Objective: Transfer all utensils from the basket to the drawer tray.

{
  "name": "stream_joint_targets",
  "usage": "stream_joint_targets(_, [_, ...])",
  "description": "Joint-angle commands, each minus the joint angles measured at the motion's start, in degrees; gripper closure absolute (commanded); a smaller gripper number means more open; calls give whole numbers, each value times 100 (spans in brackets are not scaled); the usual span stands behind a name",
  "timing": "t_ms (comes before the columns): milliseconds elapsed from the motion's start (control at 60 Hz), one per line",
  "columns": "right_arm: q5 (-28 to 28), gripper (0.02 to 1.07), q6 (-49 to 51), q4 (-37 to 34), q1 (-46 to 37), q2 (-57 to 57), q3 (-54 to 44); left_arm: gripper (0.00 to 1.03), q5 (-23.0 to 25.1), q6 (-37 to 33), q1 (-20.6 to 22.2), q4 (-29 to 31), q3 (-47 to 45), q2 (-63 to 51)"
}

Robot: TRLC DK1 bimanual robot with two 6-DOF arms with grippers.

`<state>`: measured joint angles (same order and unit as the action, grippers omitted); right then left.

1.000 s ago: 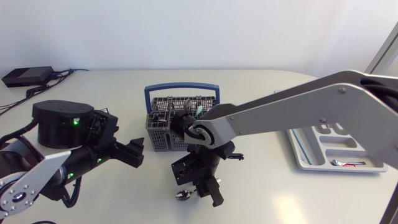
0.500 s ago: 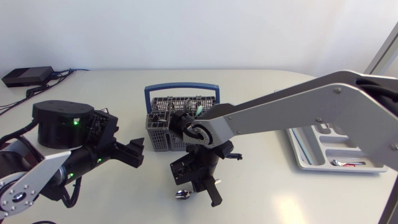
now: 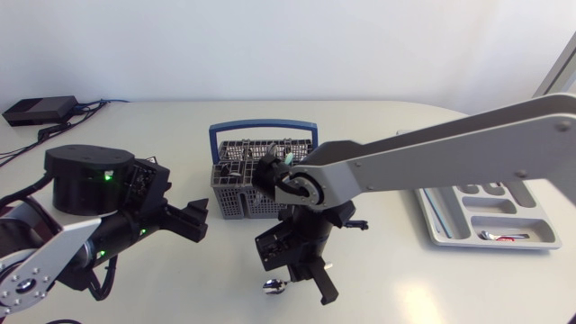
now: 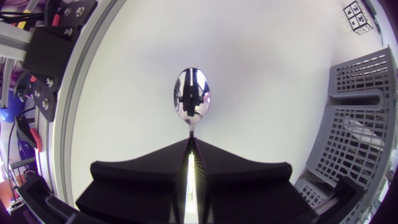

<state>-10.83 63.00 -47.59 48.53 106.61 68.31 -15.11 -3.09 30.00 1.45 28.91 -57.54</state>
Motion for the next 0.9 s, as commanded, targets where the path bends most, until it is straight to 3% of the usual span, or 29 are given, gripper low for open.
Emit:
stream_joint_targets(0, [-60, 101, 1, -163, -98, -457, -160, 8, -27, -60, -3, 39, -113, 94])
stream_joint_targets(333, [-130, 101, 661, -549, -1522, -1740, -785, 8, -27, -60, -3, 57, -131, 182])
stream_joint_targets(633, [-130, 101, 2585, -778, -4344, -2065, -1162, 8, -27, -60, 6, 83, -140, 243])
stream_joint_targets(883, [-130, 101, 3816, -839, -6268, -1608, -767, 8, -27, -69, 94, 74, -140, 243])
